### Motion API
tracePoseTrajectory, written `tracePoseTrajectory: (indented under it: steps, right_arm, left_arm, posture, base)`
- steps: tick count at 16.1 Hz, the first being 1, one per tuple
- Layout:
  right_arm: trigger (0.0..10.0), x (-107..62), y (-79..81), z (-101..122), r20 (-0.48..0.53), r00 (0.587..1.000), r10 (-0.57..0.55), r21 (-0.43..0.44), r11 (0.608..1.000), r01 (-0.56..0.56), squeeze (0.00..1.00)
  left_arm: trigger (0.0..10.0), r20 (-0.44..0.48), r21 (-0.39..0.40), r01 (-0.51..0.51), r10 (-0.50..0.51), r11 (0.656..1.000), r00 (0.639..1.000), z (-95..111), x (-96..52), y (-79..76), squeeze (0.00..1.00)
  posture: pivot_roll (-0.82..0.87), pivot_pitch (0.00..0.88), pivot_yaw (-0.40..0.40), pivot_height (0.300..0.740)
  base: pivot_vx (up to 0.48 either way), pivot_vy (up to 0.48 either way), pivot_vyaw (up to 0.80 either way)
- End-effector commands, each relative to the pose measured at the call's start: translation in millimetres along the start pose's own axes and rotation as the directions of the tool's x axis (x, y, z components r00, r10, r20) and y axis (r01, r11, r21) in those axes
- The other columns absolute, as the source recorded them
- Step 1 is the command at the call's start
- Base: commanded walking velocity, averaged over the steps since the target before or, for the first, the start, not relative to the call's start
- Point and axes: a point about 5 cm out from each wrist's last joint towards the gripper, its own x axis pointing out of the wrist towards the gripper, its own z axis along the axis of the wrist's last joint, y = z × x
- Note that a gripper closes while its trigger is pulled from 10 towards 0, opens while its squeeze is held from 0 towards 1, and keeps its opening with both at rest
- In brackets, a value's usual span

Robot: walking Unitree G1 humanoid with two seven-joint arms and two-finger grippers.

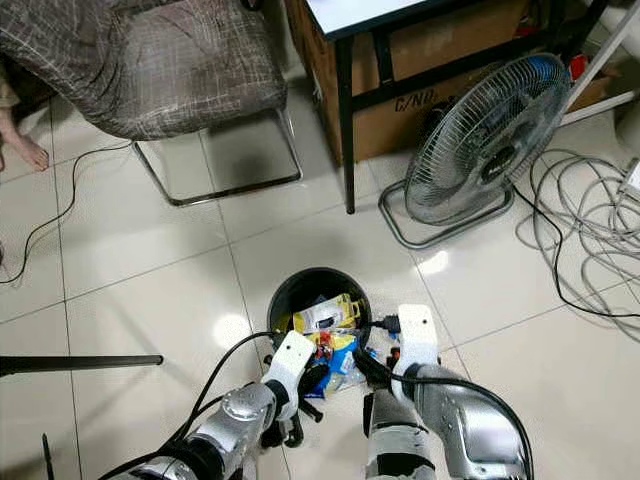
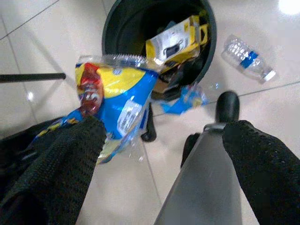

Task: Picking trash to rubbish bin

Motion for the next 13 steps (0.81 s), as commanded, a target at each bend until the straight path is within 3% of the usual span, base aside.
tracePoseTrajectory:
  steps: [1, 13]
  right_arm:
    - [10.0, -2.4, 2.9, -10.5, -0.046, 0.999, 0.013, 0.017, 1.0, -0.012, 0.0]
    - [10.0, -9.9, 8.0, -10.8, -0.064, 0.998, 0.019, 0.002, 1.0, -0.019, 0.0]
  left_arm:
    - [10.0, -0.049, -0.013, -0.003, 0.002, 1.0, 0.999, -15.6, -3.1, -4.6, 0.0]
    - [10.0, -0.037, -0.012, -0.041, 0.041, 0.999, 0.999, -12.2, 0.4, -10.6, 0.0]
  posture:
    - [-0.35, 0.409, 0.103, 0.74]
    - [-0.37, 0.418, 0.095, 0.74]
  base:
    - [0.0, 0.0, 0.0]
    - [0.0, 0.0, 0.0]
